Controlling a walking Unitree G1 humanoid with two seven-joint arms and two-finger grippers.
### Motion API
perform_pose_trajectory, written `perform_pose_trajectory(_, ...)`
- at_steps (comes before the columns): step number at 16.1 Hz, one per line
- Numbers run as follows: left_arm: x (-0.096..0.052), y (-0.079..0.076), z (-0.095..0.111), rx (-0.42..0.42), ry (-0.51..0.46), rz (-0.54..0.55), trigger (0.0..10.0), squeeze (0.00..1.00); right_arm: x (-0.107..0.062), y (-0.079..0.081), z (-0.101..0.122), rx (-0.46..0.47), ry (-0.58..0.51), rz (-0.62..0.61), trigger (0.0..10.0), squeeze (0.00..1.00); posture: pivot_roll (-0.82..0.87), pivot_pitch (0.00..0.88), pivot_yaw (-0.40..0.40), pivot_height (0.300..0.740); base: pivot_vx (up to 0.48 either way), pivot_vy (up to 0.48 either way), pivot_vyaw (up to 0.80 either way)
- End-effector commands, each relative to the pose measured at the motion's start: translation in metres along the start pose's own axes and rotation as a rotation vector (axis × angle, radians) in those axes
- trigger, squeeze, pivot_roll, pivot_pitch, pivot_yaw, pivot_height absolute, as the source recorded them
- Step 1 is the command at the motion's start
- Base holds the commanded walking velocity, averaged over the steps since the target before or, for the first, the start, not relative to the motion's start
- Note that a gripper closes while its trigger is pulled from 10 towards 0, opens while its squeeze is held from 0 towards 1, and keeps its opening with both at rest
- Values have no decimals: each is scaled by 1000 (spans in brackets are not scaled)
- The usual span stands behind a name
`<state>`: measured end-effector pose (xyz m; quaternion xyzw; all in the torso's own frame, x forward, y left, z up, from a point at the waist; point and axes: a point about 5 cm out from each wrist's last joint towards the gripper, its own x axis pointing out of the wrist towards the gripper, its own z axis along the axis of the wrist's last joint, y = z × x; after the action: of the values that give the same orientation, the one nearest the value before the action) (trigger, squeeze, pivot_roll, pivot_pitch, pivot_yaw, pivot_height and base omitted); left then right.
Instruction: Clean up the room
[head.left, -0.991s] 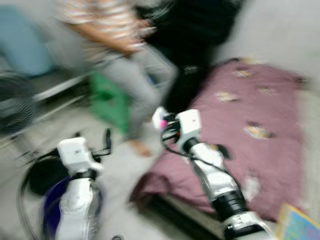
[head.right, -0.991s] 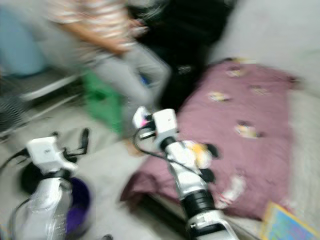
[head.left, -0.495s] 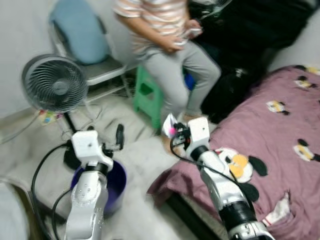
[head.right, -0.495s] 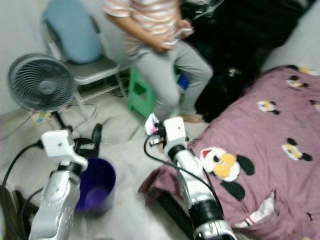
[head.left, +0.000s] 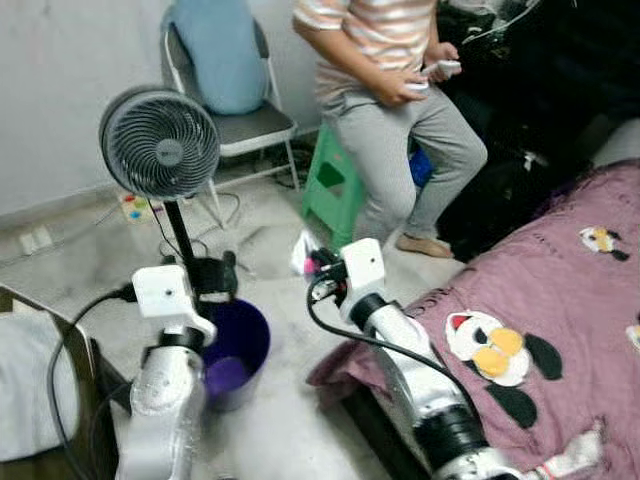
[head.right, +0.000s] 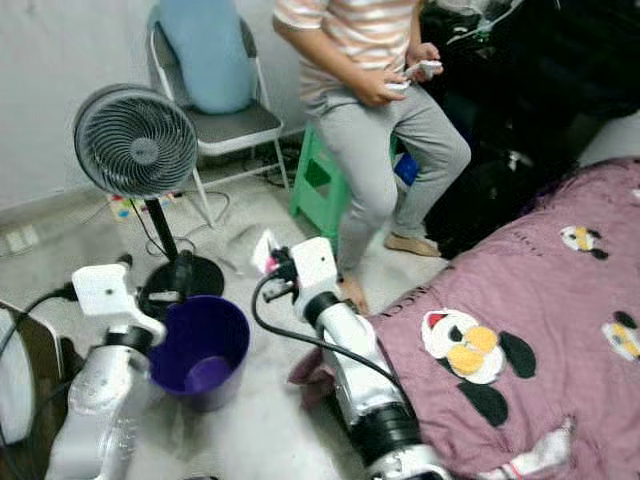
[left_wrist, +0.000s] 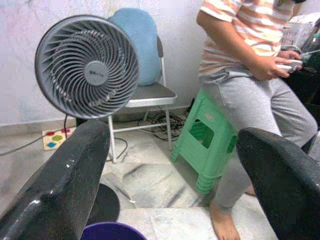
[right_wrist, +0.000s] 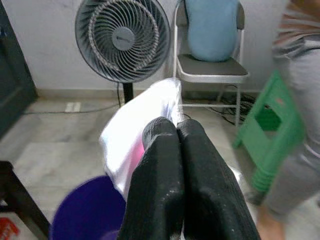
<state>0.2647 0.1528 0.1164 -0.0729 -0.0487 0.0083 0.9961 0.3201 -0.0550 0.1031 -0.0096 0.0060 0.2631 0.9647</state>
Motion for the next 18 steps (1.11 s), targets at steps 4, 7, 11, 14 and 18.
perform_pose_trajectory(4,1,-8,0,-2,9,-40,10000,0,-3,-4,3,-13,-12,-12,10000,0,-9,53,-79,740,0,0,781)
perform_pose_trajectory(7,3,-10,0,0,11,-50,10000,0,-4,-1,1,-11,-9,-10,10000,0,-9,55,-74,740,0,0,781)
perform_pose_trajectory(11,3,-10,1,0,11,-49,10000,0,-3,0,1,-8,-7,-7,10000,0,-5,66,-75,740,0,0,783)
perform_pose_trajectory(14,2,-11,1,-4,12,-59,10000,0,-3,1,1,-11,-5,-6,10000,0,-7,73,-78,740,0,0,781)
perform_pose_trajectory(18,3,-13,2,-16,9,-77,10000,0,-3,1,1,-12,-6,-1,10000,0,-15,81,-76,740,0,0,788)
